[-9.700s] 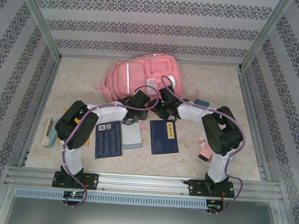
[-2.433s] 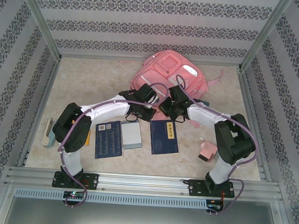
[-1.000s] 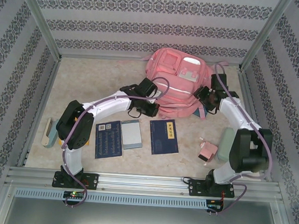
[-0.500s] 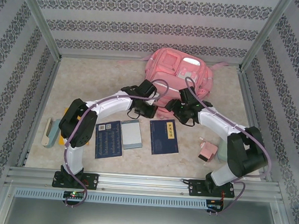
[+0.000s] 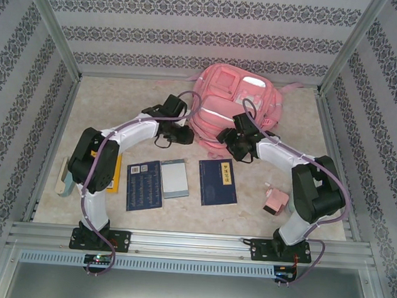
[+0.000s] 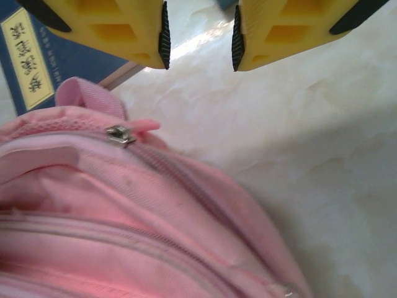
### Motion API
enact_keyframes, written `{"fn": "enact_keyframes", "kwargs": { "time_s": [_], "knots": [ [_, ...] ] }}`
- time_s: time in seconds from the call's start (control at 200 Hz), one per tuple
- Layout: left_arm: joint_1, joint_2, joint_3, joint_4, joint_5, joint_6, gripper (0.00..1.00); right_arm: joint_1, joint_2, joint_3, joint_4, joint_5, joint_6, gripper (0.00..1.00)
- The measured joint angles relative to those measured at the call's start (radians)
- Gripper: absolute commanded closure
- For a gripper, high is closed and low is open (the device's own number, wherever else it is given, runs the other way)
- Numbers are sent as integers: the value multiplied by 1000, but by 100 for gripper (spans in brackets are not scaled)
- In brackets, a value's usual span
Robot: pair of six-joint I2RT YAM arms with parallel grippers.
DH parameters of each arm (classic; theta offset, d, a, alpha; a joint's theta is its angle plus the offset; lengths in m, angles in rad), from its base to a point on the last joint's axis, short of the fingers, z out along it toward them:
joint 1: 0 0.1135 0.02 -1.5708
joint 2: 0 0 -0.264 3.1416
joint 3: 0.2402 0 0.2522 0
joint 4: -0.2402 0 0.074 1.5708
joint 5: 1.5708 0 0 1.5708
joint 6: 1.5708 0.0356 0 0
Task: Pack the student bag
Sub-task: Unzip the student bag at the top-center of the table.
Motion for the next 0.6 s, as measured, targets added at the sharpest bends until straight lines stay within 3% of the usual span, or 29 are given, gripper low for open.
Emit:
{"fn": "enact_keyframes", "kwargs": {
  "time_s": [0.285,0.605],
  "knots": [
    [-5,37,-50,136,112,-26,67,-8,2,1,-3,-1,0,32],
    [-76,86,-60,194,47,-34,71,-13,8,7,-4,-4,0,32]
  ]
}}
